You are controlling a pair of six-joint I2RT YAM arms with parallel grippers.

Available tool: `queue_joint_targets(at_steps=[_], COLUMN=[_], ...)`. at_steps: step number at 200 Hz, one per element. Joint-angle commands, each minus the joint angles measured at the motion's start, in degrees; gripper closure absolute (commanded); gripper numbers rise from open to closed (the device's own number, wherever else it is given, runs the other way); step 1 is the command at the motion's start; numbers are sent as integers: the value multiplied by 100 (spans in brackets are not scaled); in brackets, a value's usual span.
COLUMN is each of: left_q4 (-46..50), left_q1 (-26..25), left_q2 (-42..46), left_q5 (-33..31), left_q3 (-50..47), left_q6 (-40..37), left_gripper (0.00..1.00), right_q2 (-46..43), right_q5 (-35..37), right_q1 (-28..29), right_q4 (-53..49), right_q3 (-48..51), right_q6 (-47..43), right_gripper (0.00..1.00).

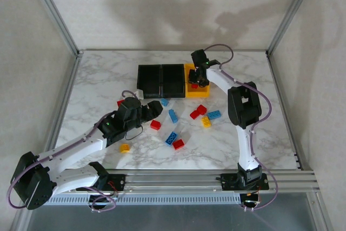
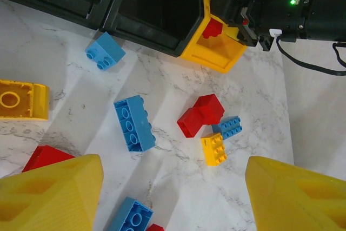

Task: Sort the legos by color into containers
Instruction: Place the lego in the container, then pick up the lego from the center of the table.

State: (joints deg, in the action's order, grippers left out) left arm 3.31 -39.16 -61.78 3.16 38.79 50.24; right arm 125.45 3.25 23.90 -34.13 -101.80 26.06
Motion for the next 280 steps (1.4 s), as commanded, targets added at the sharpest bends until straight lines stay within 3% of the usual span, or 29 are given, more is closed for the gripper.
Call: queue_joint_targets(at_steps=[1,72,113,149,205,280], left_q4=[103,109,295,590,820,1158], left_q1=[57,57,66,75,-57,-112], left_q2=[156,149,162,-31,-468,-863], left_q5=[-106,-105,-199,-270,-554,-606], left_q3=[-40,-49,-21,85,414,648], left_q6=[74,91,196,207,239,39], left_gripper=[30,30,30,33,37,40], right_q2=[5,-337,-1260,-2288,-3869,-4365], right_q5=[64,159,308,196,-829,-894], right_q1=[18,28,98,213,335,1014], right_q4=[-59,-88,88,309,1002,1433], right_q3=[-184,-83,442,1383,3371,4420], right_q6=[103,95,47,-97,-217,-43], right_gripper=[62,56,55,51,55,53])
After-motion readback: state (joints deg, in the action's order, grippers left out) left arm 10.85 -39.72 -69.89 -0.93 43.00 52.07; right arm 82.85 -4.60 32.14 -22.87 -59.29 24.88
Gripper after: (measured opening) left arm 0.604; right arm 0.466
